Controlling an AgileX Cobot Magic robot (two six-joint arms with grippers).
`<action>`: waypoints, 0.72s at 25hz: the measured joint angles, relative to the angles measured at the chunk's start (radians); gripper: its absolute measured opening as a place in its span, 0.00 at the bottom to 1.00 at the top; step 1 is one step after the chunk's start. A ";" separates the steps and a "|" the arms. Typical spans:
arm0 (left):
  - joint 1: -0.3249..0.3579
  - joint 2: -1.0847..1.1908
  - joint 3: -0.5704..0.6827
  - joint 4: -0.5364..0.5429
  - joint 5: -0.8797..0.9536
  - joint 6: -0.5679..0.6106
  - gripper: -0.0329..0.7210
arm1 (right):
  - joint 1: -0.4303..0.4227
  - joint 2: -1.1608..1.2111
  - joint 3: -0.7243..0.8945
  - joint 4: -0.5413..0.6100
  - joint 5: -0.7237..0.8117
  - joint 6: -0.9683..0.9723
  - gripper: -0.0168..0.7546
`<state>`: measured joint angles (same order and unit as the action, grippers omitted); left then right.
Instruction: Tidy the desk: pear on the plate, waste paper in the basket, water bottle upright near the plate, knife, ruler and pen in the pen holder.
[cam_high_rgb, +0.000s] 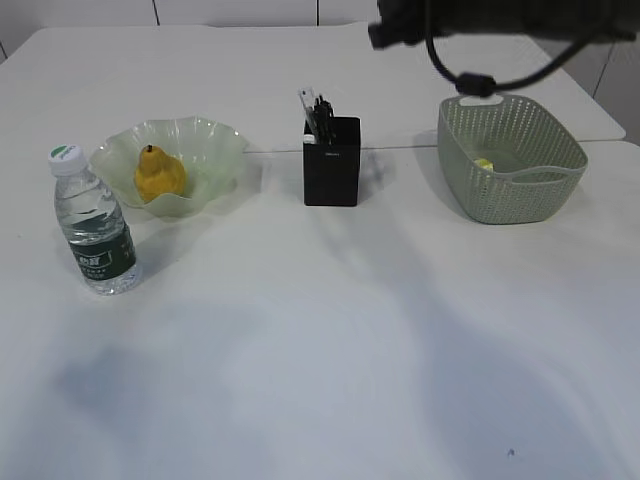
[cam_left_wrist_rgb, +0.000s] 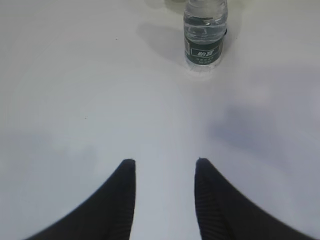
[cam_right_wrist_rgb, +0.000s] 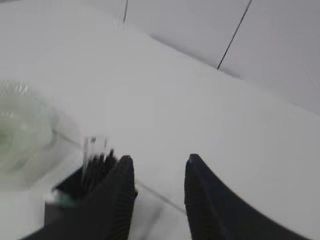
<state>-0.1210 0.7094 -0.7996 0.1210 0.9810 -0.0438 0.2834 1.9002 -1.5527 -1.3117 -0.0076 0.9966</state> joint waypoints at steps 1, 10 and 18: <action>0.000 0.000 0.000 0.000 0.000 0.000 0.41 | 0.000 -0.002 0.037 -0.053 -0.014 0.000 0.39; 0.000 0.000 0.000 0.000 -0.001 0.000 0.41 | 0.000 -0.103 0.285 -0.511 -0.131 0.001 0.39; 0.000 0.000 0.000 0.000 -0.001 0.000 0.41 | 0.000 -0.134 0.294 -0.521 -0.031 0.291 0.39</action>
<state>-0.1210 0.7094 -0.7996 0.1210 0.9797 -0.0438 0.2834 1.7659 -1.2592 -1.8331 -0.0383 1.2874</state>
